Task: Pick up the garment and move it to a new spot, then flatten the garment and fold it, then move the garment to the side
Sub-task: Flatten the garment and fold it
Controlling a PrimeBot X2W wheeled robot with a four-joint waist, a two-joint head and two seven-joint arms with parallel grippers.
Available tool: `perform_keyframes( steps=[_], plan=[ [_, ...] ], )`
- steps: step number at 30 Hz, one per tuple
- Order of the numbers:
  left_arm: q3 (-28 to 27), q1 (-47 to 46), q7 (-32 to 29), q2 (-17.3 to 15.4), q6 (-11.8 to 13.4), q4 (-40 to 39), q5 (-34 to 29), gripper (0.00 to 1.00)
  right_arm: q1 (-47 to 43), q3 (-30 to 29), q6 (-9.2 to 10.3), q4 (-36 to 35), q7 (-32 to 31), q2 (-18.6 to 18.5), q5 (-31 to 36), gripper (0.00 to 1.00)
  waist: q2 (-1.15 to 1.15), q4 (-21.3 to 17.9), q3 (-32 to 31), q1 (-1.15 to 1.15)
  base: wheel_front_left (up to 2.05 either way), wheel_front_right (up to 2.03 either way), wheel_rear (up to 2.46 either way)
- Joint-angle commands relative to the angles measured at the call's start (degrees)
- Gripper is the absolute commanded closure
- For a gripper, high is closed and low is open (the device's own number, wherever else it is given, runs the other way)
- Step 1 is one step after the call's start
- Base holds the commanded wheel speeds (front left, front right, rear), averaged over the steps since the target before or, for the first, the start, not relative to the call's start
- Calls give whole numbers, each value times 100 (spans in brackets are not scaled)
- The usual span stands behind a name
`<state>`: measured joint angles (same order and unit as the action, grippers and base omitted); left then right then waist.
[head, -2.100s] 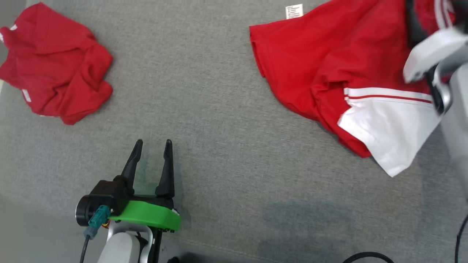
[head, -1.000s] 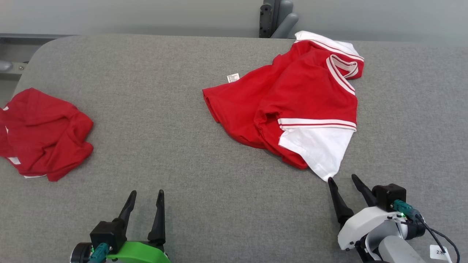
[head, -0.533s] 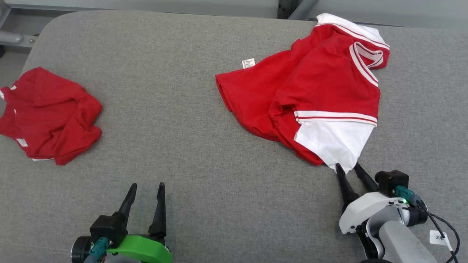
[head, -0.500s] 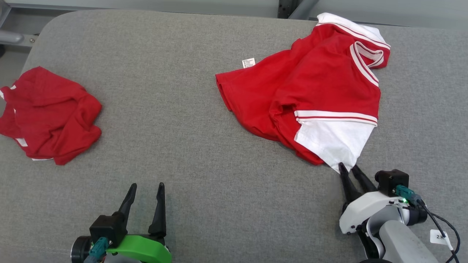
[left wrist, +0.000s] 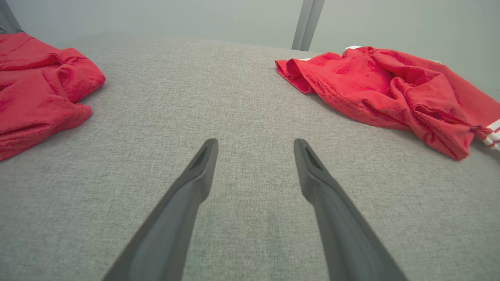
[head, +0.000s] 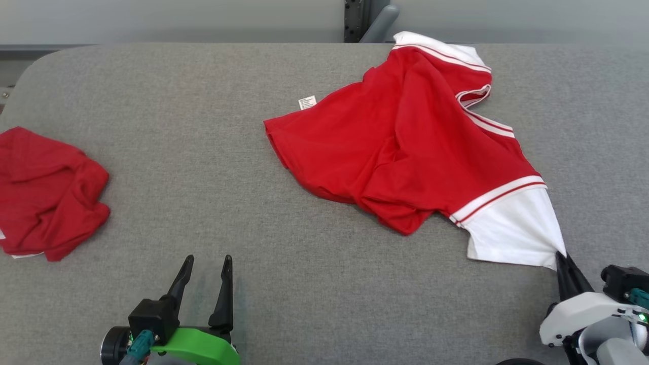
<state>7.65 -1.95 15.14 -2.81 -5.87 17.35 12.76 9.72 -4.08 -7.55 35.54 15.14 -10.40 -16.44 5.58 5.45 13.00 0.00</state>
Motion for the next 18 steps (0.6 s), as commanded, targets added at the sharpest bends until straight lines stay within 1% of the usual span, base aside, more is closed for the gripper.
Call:
perform_keyframes(
  steps=[1, 4, 8, 9, 10, 11, 14, 18],
  plan=[
    [18, 19, 1, -17, -19, 12, -45, 0, -134, -100, 12, -27, -5, -65, 90, 100, 0, -196, -158, 0, 0, 0, 0],
    [45, 30, 1, -16, -20, 12, -12, 0, -212, -405, 12, -38, -5, -137, 298, 100, 0, -278, -204, 0, 0, 0, 0],
    [68, 60, 1, -17, -21, 28, 3, 0, -259, -1028, 12, -44, -5, -175, 794, 100, 0, -316, -236, 0, 0, 0, 0],
    [71, 61, 1, -17, -23, 28, 3, 0, -230, -1164, 11, -80, -5, -134, 893, 82, 0, -323, -232, 0, 0, 0, 0],
    [75, 60, 1, -17, -27, 27, 1, 0, -182, -1292, 12, -146, -5, -144, 1023, 53, 0, -327, -223, 0, 0, 0, 0],
    [77, 53, 1, -17, -30, 34, -4, 0, -125, -1383, 12, -236, -5, -134, 1130, 0, 0, -331, -216, 0, 0, 0, 0],
    [77, 58, 1, -17, -38, 43, -14, 0, -30, -1427, 11, -563, -5, 66, 1226, 0, 0, -354, -202, 0, 0, 0, 0],
    [76, -5, 1, -17, -44, 54, 25, 0, -36, -1104, 11, -1186, -5, 256, 1080, 0, 0, -420, -126, 0, 0, 0, 0]
  ],
)
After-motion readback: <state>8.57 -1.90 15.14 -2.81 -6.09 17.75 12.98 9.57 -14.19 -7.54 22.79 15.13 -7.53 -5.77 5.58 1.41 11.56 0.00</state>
